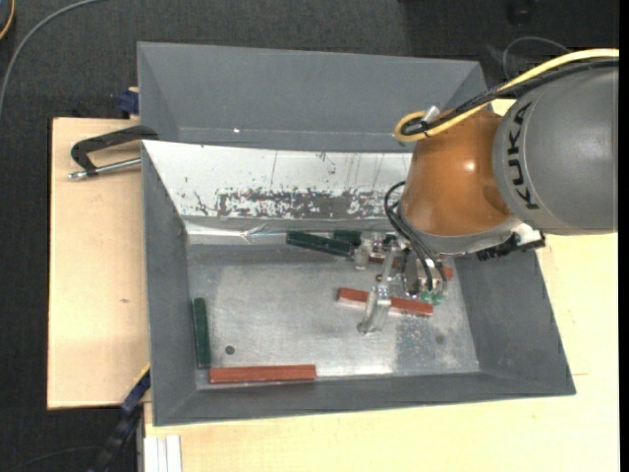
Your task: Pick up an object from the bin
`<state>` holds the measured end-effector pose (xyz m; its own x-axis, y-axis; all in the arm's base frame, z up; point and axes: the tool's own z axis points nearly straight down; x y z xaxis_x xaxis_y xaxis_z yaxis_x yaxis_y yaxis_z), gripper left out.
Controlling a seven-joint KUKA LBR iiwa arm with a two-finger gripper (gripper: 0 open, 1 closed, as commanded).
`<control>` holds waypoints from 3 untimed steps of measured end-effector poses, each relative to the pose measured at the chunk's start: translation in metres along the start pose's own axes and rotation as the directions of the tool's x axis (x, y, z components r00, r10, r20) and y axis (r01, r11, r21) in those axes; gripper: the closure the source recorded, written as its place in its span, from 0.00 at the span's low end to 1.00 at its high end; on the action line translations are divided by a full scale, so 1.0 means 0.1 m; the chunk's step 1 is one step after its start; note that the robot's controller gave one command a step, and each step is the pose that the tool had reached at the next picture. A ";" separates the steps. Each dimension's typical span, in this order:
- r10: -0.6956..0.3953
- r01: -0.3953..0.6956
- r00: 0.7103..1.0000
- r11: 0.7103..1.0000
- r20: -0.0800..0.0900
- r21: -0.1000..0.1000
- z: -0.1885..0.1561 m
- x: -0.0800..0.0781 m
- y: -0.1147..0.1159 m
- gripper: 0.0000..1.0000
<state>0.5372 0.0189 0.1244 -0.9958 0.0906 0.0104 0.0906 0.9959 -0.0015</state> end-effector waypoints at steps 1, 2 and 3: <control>-0.004 0.004 1.000 1.000 0.004 -0.002 0.58 0.05 -0.09 0.00; -0.004 0.004 1.000 1.000 0.011 -0.003 0.54 0.04 -0.09 1.00; -0.011 0.011 1.000 1.000 0.026 -0.004 -1.49 0.00 -0.12 1.00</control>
Offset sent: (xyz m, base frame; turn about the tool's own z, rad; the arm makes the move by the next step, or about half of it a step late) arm -0.0055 -0.0090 -0.0544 -0.0045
